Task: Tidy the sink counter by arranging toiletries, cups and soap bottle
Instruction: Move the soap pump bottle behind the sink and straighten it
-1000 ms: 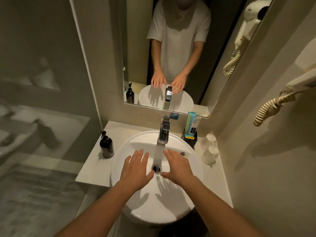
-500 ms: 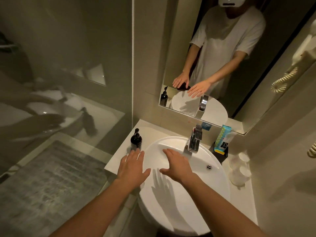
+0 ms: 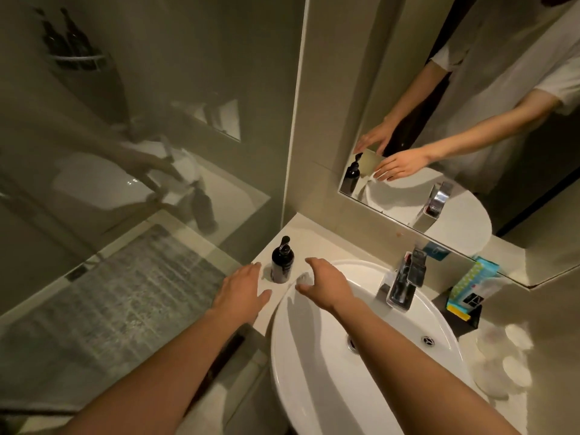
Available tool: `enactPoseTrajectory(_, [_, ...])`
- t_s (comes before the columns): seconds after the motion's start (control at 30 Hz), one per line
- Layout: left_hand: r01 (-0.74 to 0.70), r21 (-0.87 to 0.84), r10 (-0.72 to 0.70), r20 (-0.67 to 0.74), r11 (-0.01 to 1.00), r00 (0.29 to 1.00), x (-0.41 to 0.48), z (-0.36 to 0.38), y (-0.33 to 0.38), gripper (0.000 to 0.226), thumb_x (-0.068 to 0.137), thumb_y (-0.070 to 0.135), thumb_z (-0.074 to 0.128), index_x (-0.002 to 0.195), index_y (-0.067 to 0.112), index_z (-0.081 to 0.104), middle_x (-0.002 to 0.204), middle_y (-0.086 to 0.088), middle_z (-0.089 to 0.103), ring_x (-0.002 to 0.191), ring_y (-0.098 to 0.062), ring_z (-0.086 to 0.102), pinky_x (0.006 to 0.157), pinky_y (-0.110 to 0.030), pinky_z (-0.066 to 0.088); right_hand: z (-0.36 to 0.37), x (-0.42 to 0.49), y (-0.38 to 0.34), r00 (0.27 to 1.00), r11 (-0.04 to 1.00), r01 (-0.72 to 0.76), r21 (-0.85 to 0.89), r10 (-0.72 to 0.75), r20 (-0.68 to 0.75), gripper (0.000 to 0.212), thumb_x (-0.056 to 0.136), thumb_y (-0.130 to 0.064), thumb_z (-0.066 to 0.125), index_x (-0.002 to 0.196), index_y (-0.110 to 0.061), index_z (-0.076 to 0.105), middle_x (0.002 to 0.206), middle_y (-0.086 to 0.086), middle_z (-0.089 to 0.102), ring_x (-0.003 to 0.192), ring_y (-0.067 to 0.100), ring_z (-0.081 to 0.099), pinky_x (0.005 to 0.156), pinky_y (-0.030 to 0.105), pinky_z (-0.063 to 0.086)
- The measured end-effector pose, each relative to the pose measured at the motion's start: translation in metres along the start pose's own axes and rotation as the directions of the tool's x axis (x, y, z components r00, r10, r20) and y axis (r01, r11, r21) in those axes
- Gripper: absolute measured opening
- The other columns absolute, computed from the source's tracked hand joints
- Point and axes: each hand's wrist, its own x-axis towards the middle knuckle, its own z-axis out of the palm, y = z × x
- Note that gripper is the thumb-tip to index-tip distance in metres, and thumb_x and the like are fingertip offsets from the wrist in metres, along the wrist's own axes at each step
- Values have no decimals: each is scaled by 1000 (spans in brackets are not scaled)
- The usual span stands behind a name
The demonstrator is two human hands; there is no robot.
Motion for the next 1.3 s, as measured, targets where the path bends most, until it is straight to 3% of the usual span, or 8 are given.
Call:
enactPoseTrajectory(0.17, [67, -64, -64, 51, 996, 997, 24, -5, 5, 71, 94, 42, 64, 152, 13, 36, 153, -9, 46, 138, -28, 46, 112, -41, 38, -2, 31, 5, 1000, 997, 18, 76, -19, 24, 68, 86, -41, 70, 145, -16, 47, 143, 6, 55, 126, 26, 56, 101, 36, 47])
enactPoseTrajectory(0.5, [43, -81, -34, 104, 996, 994, 74, -7, 0, 68, 95, 31, 67, 153, 12, 37, 155, -9, 44, 141, -26, 42, 114, -36, 35, 5, 72, 7, 997, 984, -11, 175, -1, 72, 63, 82, -38, 72, 138, -14, 53, 135, 5, 60, 120, 24, 59, 97, 36, 49])
enactPoseTrajectory(0.83, [-129, -143, 156, 200, 981, 967, 131, 6, -22, 74, 85, 31, 78, 149, 18, 44, 146, -5, 54, 133, -26, 51, 108, -40, 42, 22, 91, -5, 996, 980, -52, 191, 37, 77, 57, 80, -34, 78, 131, -17, 59, 125, 4, 67, 111, 21, 64, 93, 35, 52])
enactPoseTrajectory(1.0, [-203, -226, 254, 226, 953, 941, 143, 8, -29, 59, 81, 29, 82, 135, 26, 59, 126, 2, 67, 113, -21, 62, 95, -41, 51, 24, 97, -12, 997, 977, -62, 203, 52, 56, 54, 77, -30, 80, 125, -16, 63, 117, 4, 71, 103, 21, 66, 88, 34, 53])
enactPoseTrajectory(1.07, [-198, -281, 267, 231, 939, 936, 145, 10, -31, 54, 80, 26, 82, 130, 27, 62, 120, 5, 69, 106, -17, 64, 89, -34, 53, 26, 97, -11, 997, 977, -60, 206, 51, 51, 53, 75, -30, 81, 124, -17, 64, 115, 3, 71, 102, 21, 66, 88, 35, 54])
enactPoseTrajectory(1.17, [-128, -422, 258, 268, 898, 928, 146, 15, -33, 49, 80, 12, 83, 124, 25, 67, 111, 3, 70, 89, -6, 65, 67, -7, 48, 28, 96, -9, 998, 973, -52, 223, 44, 41, 52, 74, -28, 81, 123, -19, 66, 113, 1, 72, 102, 20, 66, 88, 35, 53])
enactPoseTrajectory(1.3, [-96, -465, 256, 293, 880, 921, 149, 17, -34, 48, 79, 7, 84, 121, 24, 68, 110, -1, 70, 90, -3, 63, 63, 0, 43, 27, 95, -7, 999, 971, -39, 238, 31, 36, 54, 75, -27, 81, 127, -20, 66, 116, 1, 72, 103, 18, 65, 92, 38, 53])
